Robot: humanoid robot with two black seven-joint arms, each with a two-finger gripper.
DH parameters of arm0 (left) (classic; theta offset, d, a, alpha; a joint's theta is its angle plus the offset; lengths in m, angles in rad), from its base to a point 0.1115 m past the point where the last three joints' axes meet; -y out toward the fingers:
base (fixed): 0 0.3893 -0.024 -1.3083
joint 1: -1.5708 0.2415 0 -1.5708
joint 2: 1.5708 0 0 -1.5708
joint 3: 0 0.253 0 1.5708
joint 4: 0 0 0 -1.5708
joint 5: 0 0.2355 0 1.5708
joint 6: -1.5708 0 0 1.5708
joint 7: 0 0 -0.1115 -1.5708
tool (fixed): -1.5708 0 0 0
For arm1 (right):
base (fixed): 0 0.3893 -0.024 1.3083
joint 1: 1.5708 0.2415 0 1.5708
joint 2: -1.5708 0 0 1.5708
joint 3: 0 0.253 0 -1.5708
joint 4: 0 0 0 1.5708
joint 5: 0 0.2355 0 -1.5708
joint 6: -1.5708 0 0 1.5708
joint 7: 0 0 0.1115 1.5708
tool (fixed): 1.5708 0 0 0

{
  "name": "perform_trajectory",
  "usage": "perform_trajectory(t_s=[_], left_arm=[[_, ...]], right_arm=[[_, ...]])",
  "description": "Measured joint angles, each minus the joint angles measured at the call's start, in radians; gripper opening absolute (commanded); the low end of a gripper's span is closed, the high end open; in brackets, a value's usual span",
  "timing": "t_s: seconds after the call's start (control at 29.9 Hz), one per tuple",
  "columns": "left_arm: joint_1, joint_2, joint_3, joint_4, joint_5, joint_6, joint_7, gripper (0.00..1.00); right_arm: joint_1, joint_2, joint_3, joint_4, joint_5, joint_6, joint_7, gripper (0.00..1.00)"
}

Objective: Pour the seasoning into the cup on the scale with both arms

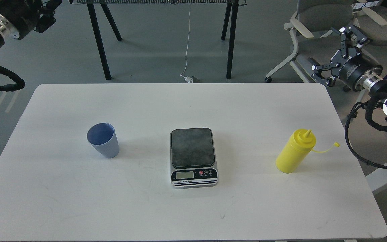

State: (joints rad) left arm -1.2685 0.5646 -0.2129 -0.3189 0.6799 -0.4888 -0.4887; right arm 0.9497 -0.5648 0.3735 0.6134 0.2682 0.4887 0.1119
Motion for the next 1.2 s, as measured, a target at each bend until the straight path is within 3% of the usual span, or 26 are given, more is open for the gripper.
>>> perform_trajectory(t_s=[0.17,0.33,0.47,0.64,0.87,1.2], left_arm=[[-0.072,0.065,0.014,-0.144,0.347,0.0,0.0,1.0],[-0.096,0.178,0.015,-0.485,0.753,0.0,0.0,1.0],[-0.091,0.205,0.019,-0.658,1.092,0.0,-0.001,1.0],[-0.082,0.181,0.128,-0.697,1.432,0.0,0.0,1.0],[-0.087,0.1,0.366,-0.679,1.502,0.0,0.0,1.0],[-0.046,0.068,0.395,-0.637,1.502,0.0,0.0,0.99]], right_arm=[[-0.001,-0.003,0.001,0.0,0.0,0.0,0.0,0.99],[0.0,-0.01,0.001,0.0,0.0,0.0,0.0,0.99],[-0.001,-0.013,0.001,0.0,0.0,0.0,0.0,0.99],[-0.006,-0.014,0.001,0.0,0.0,0.0,0.0,0.99],[-0.012,-0.012,0.001,0.0,0.0,0.0,0.0,0.99],[-0.028,-0.006,0.001,0.0,0.0,0.0,0.0,0.99]])
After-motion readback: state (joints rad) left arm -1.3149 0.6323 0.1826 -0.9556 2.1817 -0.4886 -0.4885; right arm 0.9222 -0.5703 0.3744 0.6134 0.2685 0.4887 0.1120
